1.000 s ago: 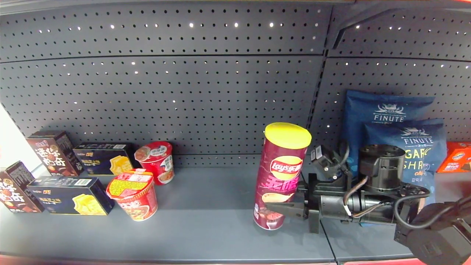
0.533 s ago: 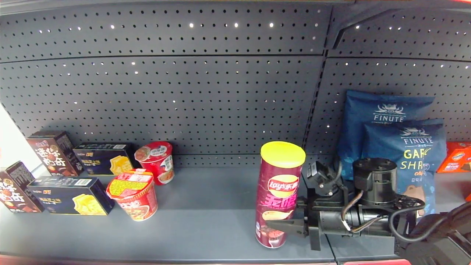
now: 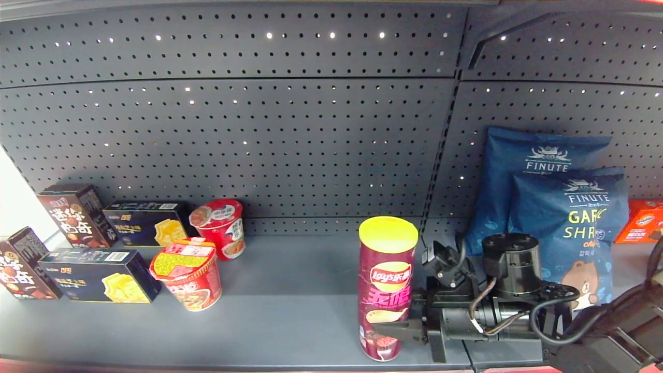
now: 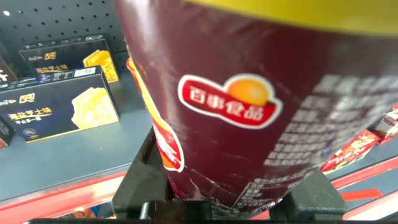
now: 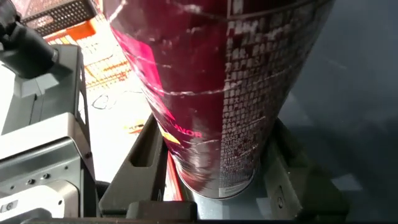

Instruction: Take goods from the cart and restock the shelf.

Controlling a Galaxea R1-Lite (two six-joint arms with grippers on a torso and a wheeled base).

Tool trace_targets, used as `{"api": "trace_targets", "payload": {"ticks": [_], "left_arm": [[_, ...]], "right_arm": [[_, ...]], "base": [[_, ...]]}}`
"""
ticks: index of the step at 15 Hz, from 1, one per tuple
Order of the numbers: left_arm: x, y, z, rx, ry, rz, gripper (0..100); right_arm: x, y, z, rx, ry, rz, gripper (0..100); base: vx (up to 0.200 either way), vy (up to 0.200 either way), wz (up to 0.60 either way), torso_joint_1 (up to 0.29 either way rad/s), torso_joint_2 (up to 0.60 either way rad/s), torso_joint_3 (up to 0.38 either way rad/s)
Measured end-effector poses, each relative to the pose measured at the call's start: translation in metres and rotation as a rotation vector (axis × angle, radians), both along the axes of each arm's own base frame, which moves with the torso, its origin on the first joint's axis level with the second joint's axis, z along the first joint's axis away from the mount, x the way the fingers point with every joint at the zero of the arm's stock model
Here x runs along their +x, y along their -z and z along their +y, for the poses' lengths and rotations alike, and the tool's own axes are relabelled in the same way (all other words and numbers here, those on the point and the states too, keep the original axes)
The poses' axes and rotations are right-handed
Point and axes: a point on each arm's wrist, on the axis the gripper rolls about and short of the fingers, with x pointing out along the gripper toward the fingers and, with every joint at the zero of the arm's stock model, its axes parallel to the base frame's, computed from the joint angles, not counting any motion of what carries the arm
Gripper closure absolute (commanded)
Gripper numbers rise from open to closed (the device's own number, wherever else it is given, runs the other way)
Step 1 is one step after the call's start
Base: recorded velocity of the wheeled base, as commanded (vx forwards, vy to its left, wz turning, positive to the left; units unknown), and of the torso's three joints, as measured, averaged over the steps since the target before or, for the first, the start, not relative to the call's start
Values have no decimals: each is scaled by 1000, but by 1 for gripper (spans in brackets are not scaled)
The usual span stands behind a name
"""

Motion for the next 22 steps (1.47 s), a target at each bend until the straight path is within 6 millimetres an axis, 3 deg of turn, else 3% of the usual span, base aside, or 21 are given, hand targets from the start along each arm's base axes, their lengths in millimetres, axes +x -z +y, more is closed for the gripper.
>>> {"api": "trace_targets", "payload": {"ticks": [8,9,16,19,22], "left_arm": [[0,1,0,0,1,2,100],[0,1,0,0,2,4,100],[0,0,0,0,0,1,100],[-1,-3,0,-1,3,-11,100],[-4,-21,0,10,12,-62,100]], "right_arm": [[12,4,8,10,2,-13,100],[13,5,8,8,2,-14,0],[1,4,1,-5,28,-13,0],[-24,-5,-16,-7,32,-10,0],[-52,-23,-36,21,38,-45,0]], "base": [[0,0,0,0,0,0],[0,0,0,0,0,0],[0,0,0,0,0,0],[0,0,0,0,0,0],[0,0,0,0,0,0]]}}
